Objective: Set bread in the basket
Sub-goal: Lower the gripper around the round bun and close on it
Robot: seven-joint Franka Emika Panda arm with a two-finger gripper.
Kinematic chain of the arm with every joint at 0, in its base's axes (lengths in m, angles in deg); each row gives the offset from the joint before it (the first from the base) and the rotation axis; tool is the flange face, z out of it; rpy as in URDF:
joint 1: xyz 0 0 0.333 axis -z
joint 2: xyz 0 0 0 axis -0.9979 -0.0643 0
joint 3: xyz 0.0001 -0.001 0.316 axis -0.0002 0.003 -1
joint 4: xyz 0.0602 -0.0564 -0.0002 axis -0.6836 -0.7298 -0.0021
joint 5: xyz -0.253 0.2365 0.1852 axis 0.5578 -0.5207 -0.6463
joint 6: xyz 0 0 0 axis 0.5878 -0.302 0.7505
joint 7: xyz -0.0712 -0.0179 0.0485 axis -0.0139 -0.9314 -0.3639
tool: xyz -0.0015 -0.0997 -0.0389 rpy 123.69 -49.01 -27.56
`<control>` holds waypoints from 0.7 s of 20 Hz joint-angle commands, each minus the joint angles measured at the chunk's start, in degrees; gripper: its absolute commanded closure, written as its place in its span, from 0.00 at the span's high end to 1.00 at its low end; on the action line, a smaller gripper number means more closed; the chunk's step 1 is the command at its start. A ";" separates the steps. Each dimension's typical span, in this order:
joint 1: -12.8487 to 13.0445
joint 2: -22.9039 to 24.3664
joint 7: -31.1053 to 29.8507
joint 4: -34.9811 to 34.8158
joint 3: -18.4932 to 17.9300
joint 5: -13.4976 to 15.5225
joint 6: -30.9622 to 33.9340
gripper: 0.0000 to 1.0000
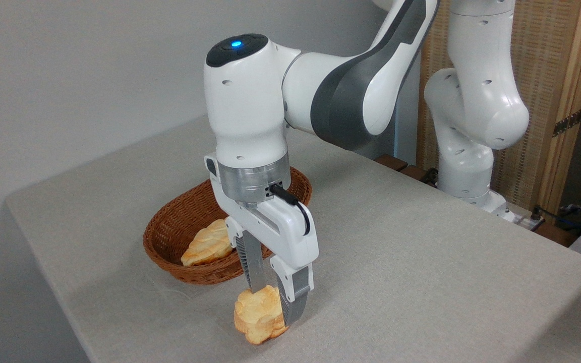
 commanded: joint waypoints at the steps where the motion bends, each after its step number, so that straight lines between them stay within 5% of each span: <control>1: 0.59 -1.19 0.82 -0.44 -0.27 -0.59 -1.54 1.00; 10: 0.67 -3.39 0.82 -0.35 0.08 -0.15 -3.03 0.97; 13: 0.59 -3.30 0.82 -0.35 0.08 0.11 -3.03 0.39; 14: 0.59 -3.30 0.82 -0.35 0.17 0.12 -3.03 0.28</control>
